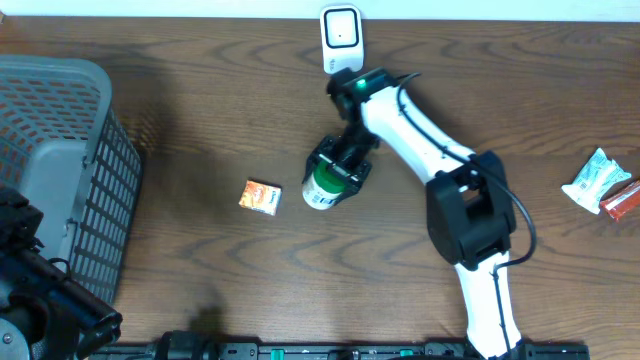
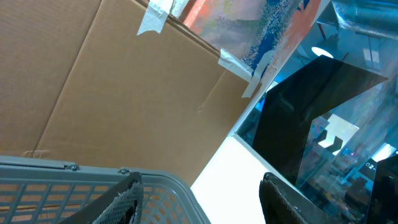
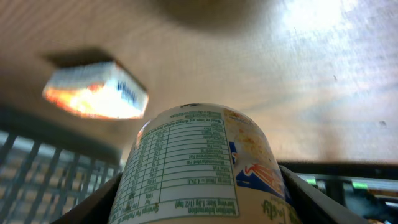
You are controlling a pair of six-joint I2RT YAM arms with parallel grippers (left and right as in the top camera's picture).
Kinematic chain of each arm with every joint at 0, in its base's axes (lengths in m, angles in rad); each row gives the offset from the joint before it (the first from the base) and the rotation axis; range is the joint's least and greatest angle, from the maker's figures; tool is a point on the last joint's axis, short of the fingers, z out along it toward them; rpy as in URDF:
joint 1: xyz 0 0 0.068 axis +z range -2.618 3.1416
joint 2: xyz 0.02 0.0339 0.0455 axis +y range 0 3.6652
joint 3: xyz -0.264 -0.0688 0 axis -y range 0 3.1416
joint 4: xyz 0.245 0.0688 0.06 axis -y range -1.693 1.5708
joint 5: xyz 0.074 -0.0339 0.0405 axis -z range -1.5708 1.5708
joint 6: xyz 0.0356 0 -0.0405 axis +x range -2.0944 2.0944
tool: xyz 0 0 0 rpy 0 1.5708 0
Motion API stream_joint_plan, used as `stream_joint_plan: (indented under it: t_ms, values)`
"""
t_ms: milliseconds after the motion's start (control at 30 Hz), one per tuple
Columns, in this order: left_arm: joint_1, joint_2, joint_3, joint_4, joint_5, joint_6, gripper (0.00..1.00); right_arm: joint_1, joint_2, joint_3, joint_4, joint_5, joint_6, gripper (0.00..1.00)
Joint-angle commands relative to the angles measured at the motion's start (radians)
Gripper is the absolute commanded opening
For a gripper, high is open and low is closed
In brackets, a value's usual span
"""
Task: Scan the item barcode
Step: 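Lift the jar and carry it up to the white scanner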
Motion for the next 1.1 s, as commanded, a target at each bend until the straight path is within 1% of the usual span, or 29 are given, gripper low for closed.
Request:
stream_joint_plan:
  t_ms: [0,200,433,467,533,600,700,800,933,1067]
  values:
    - [-0.002,-0.002,-0.002,0.003,-0.003,-0.004,0.61,-0.073,-0.042,0.016,-0.079,-0.174,-0.196,0.62]
    - [-0.002,-0.002,-0.002,0.003,-0.003,-0.004,0.61,-0.171,-0.042,0.016,-0.191,-0.176,-0.347,0.62]
    - [-0.002,-0.002,-0.002,0.003,-0.003,-0.004,0.61,-0.224,-0.042,0.016,-0.206,-0.169,-0.412,0.61]
    - [-0.002,-0.002,-0.002,0.003,-0.003,-0.004,0.61,-0.229,-0.043,0.016,-0.208,-0.169,-0.420,0.61]
    - [-0.002,-0.002,-0.002,0.003,-0.003,-0.004,0.61,-0.236,-0.044,0.016,-0.200,-0.169,-0.441,0.52]
    - [-0.002,-0.002,-0.002,0.003,-0.003,-0.004,0.61,-0.239,-0.045,0.016,-0.193,-0.169,-0.466,0.52]
    - [-0.002,-0.002,-0.002,0.003,-0.003,-0.004,0.61,-0.239,-0.045,0.018,-0.166,-0.169,-0.510,0.54]
    - [-0.002,-0.002,-0.002,0.003,-0.003,-0.004,0.61,-0.232,-0.051,0.018,-0.124,-0.159,-0.541,0.54]
    - [-0.002,-0.002,-0.002,0.003,-0.003,-0.004,0.61,-0.231,-0.112,0.019,-0.012,-0.082,-0.535,0.52]
    - [-0.002,-0.002,-0.002,0.003,-0.003,-0.004,0.61,-0.224,-0.204,0.019,0.146,0.065,-0.486,0.56]
